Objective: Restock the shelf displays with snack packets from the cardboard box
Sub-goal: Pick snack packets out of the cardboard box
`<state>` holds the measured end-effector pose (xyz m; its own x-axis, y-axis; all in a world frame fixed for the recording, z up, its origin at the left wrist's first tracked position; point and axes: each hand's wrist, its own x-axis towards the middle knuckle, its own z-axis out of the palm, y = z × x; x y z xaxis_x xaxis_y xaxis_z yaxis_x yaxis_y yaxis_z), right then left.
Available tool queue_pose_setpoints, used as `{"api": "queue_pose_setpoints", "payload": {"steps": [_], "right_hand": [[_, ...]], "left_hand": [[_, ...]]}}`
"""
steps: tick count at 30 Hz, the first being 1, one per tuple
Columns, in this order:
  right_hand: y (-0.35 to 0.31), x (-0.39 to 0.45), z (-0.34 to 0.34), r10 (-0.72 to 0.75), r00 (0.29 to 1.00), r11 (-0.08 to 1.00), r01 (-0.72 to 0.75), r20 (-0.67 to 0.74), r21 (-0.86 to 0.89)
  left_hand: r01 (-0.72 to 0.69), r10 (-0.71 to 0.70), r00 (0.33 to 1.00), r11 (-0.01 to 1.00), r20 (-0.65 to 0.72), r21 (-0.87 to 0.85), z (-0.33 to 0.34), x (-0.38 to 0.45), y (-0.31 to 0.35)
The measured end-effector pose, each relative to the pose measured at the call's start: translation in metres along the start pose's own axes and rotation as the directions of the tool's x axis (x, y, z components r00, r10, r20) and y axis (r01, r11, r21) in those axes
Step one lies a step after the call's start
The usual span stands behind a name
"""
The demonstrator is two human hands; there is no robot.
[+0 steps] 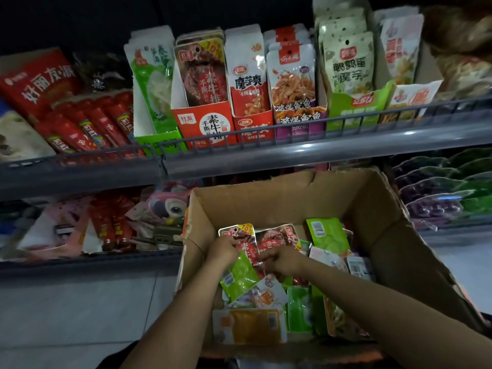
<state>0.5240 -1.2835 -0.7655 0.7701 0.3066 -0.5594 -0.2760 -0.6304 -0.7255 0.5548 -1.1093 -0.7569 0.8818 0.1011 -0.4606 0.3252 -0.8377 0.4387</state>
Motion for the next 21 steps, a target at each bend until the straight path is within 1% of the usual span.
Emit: {"api": "queue_pose_setpoints", "payload": {"steps": [2, 4, 6, 8, 10, 12, 18, 21], "right_hand": [[0.000, 0.007, 0.004, 0.023, 1.000, 1.000, -0.023, 0.016, -0.010], [-0.002, 0.012, 0.008, 0.041, 0.999, 0.999, -0.041, -0.011, -0.010], [-0.002, 0.018, 0.012, 0.067, 0.997, 0.998, -0.067, -0.044, 0.007], [-0.003, 0.022, 0.017, 0.104, 0.994, 0.994, -0.103, -0.037, 0.024], [-0.003, 0.024, 0.023, 0.148, 0.989, 0.988, -0.147, -0.020, 0.036], [-0.002, 0.028, 0.028, 0.170, 0.985, 0.985, -0.169, -0.032, 0.047], [-0.003, 0.032, 0.030, 0.214, 0.977, 0.970, -0.210, -0.022, 0.121], [-0.005, 0.028, 0.023, 0.209, 0.977, 0.965, -0.197, -0.049, 0.172]], "left_hand": [[0.009, -0.009, 1.000, 1.000, 0.003, 0.029, 0.001, 0.002, -0.002], [0.019, -0.018, 0.999, 0.999, -0.028, 0.043, 0.002, 0.002, -0.002], [0.021, -0.020, 0.998, 1.000, -0.061, 0.019, 0.003, 0.003, -0.003], [0.027, -0.028, 0.997, 1.000, -0.079, -0.007, 0.003, 0.003, -0.004], [0.024, -0.023, 0.998, 0.999, -0.051, 0.023, 0.002, 0.003, -0.003], [0.008, -0.007, 1.000, 1.000, -0.026, 0.029, 0.004, 0.004, -0.005], [0.058, -0.058, 0.998, 0.998, 0.015, -0.029, 0.000, 0.004, -0.003], [0.066, -0.066, 0.998, 0.996, -0.006, -0.054, -0.007, 0.003, 0.005]]}}
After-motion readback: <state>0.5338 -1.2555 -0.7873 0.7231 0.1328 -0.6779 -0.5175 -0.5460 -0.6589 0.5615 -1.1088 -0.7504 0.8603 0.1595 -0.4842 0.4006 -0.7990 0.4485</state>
